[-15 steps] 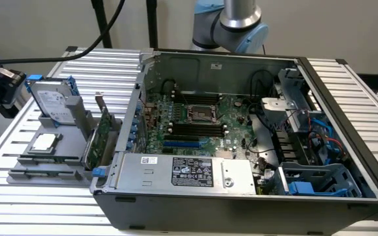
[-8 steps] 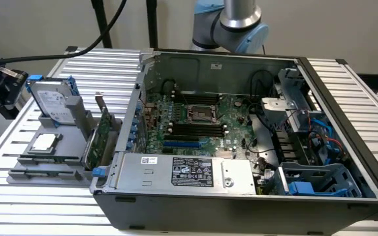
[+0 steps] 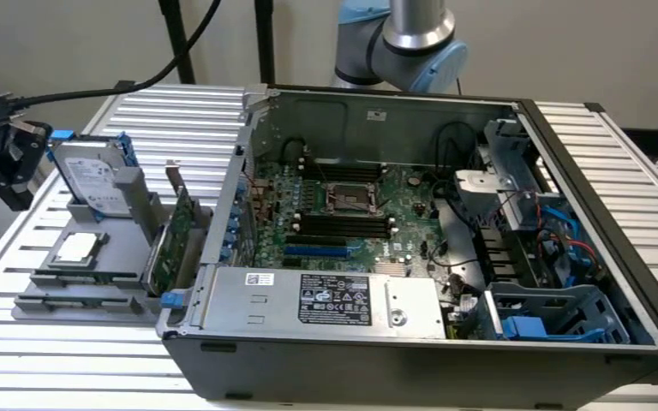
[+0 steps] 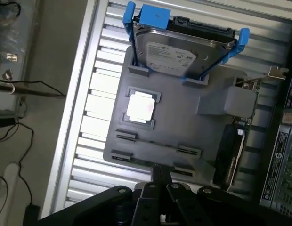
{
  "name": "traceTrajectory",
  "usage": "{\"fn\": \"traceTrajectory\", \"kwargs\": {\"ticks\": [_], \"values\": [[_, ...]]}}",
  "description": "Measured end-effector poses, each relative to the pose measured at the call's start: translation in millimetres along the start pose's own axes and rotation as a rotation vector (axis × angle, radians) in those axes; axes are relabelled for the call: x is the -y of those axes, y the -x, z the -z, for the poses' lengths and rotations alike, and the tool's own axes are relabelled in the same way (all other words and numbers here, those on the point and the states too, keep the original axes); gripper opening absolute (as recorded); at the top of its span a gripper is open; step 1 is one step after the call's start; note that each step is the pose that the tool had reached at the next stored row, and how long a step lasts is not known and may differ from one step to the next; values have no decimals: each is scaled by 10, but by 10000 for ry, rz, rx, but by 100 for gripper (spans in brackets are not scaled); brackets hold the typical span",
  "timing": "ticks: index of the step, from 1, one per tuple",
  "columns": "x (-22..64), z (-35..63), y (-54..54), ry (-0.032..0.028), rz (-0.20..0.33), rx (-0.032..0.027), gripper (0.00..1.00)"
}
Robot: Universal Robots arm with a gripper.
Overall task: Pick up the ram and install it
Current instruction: 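Pick up the ram and move it above insertion slot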
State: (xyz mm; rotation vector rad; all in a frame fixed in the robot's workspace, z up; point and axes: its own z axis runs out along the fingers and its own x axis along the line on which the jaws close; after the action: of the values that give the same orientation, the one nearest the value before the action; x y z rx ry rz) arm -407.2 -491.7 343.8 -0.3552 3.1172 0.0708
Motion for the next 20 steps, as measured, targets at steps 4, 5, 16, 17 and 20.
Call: {"fn": "traceTrajectory", "kwargs": {"ticks": [4, 5, 16, 17, 20], "values": [[1, -28, 0, 8, 734, -40, 0], [2, -35, 0, 10, 914, -51, 0], [5, -112, -1, 38, 2916, -184, 0], [5, -120, -1, 40, 3095, -195, 0], [6, -141, -1, 48, 3638, -231, 0]]}}
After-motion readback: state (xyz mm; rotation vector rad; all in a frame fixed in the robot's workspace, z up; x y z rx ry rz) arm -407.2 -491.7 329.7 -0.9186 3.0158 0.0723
